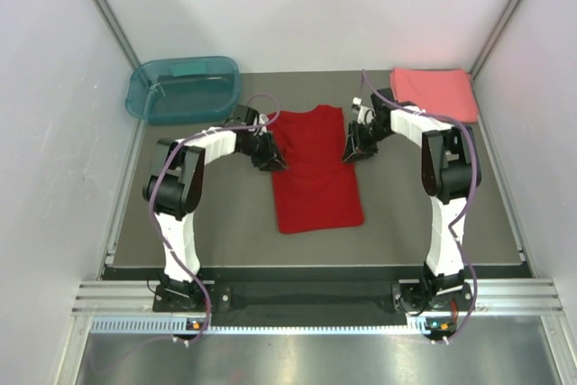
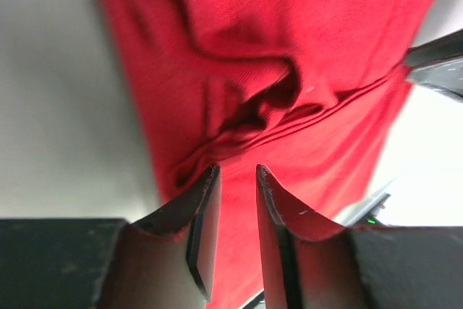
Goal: Fold and stack the t-shirts
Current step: Fold the tshirt
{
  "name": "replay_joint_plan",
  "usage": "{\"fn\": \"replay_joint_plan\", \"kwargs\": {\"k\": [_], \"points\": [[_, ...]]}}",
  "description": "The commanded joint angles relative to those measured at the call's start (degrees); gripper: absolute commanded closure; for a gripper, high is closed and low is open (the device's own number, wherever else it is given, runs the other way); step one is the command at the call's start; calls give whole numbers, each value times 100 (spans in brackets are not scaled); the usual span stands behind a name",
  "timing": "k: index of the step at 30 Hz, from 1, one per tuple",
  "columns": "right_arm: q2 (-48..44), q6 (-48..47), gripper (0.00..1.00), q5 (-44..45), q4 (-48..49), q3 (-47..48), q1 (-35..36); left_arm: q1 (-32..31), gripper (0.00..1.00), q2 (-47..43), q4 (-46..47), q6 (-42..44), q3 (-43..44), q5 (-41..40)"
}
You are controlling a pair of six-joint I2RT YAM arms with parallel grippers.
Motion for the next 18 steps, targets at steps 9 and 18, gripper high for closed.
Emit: {"fn": "replay_joint_plan", "kwargs": {"k": [9,18], "points": [[-1811,-383,48,958,-678,-550,238,-49,59,-2396,-1569,1314,-474,-1129],[-3613,-462,39,1810,-643,-2370,1239,-1849,53,-4384,-1596,1235,-1854,-2104]]}}
